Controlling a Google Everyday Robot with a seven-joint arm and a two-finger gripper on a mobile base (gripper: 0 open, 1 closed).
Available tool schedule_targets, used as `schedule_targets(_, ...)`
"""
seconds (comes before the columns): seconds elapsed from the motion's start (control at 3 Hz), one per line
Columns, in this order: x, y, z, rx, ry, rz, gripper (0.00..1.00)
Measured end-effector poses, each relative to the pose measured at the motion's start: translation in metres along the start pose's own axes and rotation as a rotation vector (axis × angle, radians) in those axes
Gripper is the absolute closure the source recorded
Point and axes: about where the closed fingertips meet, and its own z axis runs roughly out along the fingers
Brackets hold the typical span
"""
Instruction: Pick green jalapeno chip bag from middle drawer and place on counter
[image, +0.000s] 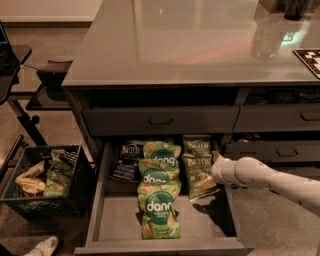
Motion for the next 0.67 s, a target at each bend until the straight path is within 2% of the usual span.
schedule_targets(0.67,-0.001,0.002,0.02,-0.03,-0.016,-0.005,0.09)
